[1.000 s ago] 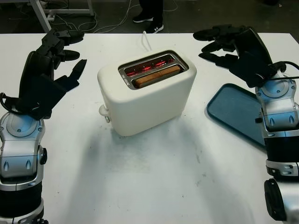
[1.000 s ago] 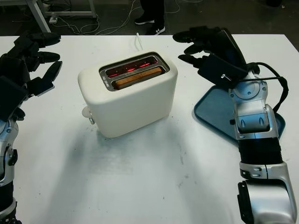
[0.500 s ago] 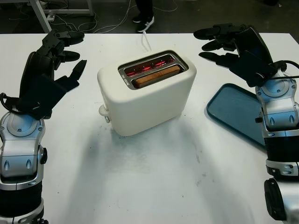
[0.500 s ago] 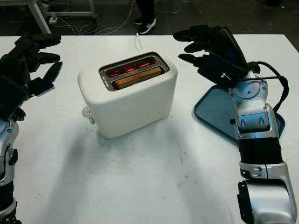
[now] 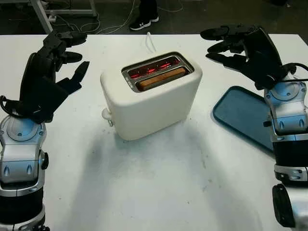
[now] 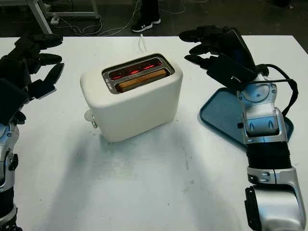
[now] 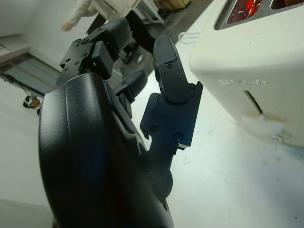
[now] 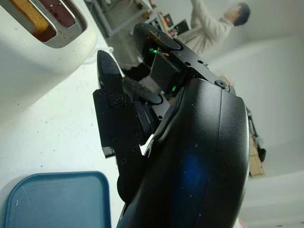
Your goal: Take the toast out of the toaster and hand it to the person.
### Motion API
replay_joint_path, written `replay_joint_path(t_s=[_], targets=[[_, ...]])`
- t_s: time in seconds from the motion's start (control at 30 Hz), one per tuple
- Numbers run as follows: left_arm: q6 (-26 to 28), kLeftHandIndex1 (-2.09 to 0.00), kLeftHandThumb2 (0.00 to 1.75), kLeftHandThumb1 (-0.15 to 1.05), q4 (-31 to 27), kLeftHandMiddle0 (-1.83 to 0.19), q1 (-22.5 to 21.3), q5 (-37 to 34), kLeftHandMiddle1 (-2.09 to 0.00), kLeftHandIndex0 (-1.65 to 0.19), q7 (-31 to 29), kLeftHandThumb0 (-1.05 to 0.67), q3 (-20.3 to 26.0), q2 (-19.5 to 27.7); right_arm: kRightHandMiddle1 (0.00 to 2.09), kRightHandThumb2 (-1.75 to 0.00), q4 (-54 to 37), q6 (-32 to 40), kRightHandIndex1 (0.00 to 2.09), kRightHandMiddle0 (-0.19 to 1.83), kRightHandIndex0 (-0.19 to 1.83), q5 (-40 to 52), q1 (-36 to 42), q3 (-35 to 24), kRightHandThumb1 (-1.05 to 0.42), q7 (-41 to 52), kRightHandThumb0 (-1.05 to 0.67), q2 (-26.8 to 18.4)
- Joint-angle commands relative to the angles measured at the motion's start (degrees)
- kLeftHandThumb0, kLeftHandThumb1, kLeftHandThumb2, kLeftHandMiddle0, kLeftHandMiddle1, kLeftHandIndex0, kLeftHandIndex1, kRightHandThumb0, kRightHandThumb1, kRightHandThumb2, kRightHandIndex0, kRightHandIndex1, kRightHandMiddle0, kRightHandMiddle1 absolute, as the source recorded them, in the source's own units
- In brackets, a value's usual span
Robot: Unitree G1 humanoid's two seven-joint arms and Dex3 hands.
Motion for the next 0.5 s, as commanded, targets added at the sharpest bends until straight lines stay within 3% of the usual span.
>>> replay_joint_path(t_s=[0.0, 0.47], targets=[[0.0, -0.78, 0.55, 0.92, -0.7, -0.03, 0.3, -0.4, -1.11, -0.13, 0.0, -0.37, 0.3, 0.1, 0.01, -0.10, 0.4, -1.7, 0.54, 0.84, 0.71, 1.0, 0.8, -0.6, -0.92, 0.0, -0.21, -0.1], [0.4, -0.77, 0.53, 0.92, -1.4, -0.05, 0.4, 0.2, -1.09, -0.14, 0.5, -0.39, 0.2, 0.0, 0.01, -0.10, 0.7, -2.6, 0.60, 0.84, 0.69, 0.7, 1.0, -0.4, -0.92, 0.0, -0.21, -0.3]])
